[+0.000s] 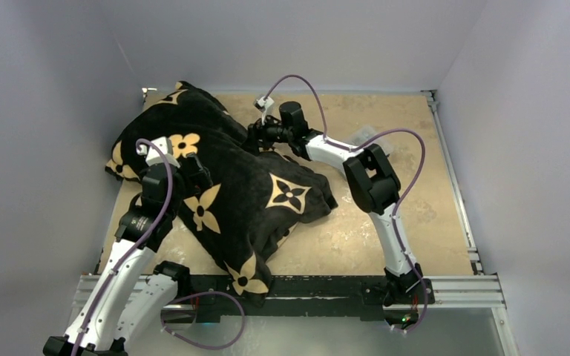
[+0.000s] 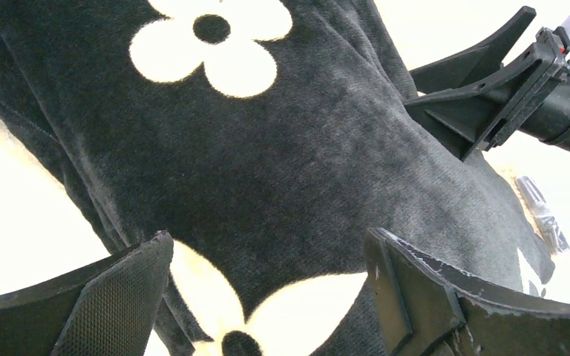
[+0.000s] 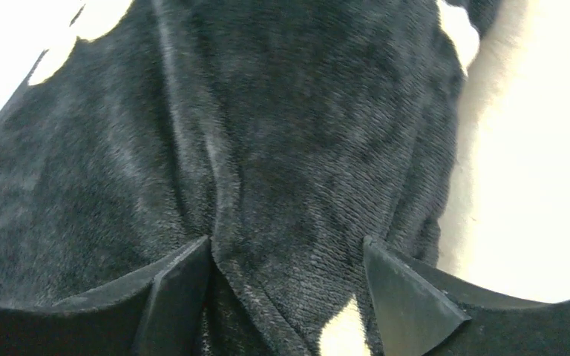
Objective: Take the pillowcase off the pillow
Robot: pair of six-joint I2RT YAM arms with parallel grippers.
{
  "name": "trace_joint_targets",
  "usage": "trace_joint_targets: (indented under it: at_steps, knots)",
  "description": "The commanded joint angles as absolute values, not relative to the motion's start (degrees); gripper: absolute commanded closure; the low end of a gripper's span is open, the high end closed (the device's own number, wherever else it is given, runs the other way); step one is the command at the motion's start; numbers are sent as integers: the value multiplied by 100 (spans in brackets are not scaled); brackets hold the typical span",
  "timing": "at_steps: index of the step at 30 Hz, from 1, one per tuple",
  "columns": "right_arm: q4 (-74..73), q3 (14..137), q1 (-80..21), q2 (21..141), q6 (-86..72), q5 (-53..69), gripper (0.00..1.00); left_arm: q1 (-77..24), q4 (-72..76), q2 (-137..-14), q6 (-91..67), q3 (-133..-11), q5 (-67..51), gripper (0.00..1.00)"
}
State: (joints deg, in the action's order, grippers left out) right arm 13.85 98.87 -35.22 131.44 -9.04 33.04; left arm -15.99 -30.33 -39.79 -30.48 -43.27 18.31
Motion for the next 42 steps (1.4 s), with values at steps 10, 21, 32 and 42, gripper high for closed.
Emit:
trace_joint_targets:
  at_steps: [10,21,32,42]
  knots:
    - [2019,9048,-3766,11748,-757,3850,100,-1468,-2736,-3885,-3067,-4311,1461,1]
    - [1309,9790,-3652,10042,-949,632,100,-1468,-2742,-3755,-3006,-4324,1375,1]
    - [1460,10356,-3421,9018,-633,-2250,100,-1477,-2722,-3660,-2997,-4317,1336,1]
    - [1855,10146,-3424,9343,163,-2440,100,-1477,-2722,-3665,-3024,-4323,1345,1]
